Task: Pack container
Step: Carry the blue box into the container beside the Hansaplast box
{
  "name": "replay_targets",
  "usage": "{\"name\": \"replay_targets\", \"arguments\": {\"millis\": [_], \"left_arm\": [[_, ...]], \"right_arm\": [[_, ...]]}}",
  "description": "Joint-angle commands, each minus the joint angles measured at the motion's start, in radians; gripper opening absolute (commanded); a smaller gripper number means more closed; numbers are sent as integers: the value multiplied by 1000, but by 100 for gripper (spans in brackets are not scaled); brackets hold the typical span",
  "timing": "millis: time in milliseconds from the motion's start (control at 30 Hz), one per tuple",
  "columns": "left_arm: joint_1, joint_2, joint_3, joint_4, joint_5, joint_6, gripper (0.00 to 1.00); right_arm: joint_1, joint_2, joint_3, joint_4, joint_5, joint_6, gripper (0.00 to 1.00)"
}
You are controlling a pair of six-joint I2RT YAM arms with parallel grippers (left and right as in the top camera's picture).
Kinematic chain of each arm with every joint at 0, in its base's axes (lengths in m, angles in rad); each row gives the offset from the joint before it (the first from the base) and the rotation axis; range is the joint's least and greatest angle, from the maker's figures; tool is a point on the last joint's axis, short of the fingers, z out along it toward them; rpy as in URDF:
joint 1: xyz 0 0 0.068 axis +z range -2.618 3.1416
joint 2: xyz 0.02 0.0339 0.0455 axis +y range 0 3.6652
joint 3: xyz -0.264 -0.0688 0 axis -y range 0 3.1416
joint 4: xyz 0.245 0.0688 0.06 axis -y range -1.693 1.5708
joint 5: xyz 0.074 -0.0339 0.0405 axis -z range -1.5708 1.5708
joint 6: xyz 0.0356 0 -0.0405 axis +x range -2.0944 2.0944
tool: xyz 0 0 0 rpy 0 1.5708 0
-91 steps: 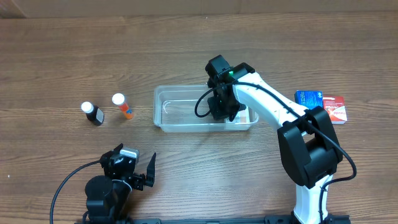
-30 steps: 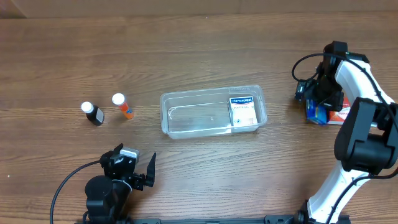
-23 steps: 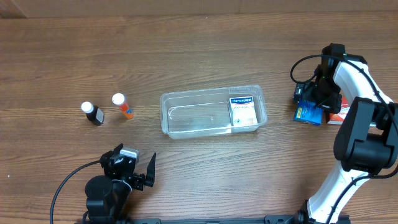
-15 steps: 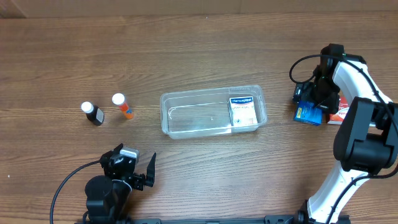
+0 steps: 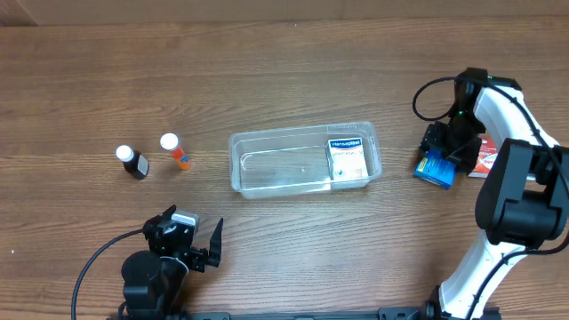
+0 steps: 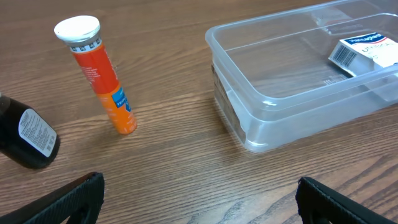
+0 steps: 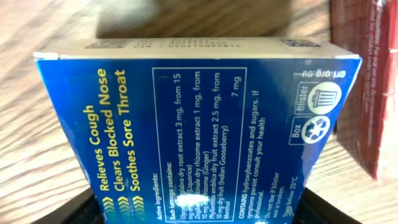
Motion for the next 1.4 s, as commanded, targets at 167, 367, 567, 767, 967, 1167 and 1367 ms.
{"name": "replay_targets", "arguments": {"millis": [167, 367, 567, 767, 967, 1167, 1367], "left_arm": [[8, -9, 0, -5, 12, 19, 100], [8, -9, 0, -5, 12, 19, 100], [8, -9, 0, -5, 12, 19, 100], [8, -9, 0, -5, 12, 19, 100], [8, -9, 0, -5, 12, 19, 100], [8, -9, 0, -5, 12, 19, 100], [8, -9, 0, -5, 12, 19, 100]], "right_arm": [[217, -333, 144, -128, 36, 0, 63], [453, -476, 144, -132, 63, 32, 61], [674, -420, 86, -12, 63, 122, 61], [726, -278, 54, 65, 63, 169, 61], [741, -204, 49, 109, 55, 138, 61], [771, -143, 49, 118, 8, 139, 61], [797, -80, 49, 127, -5, 143, 62]]}}
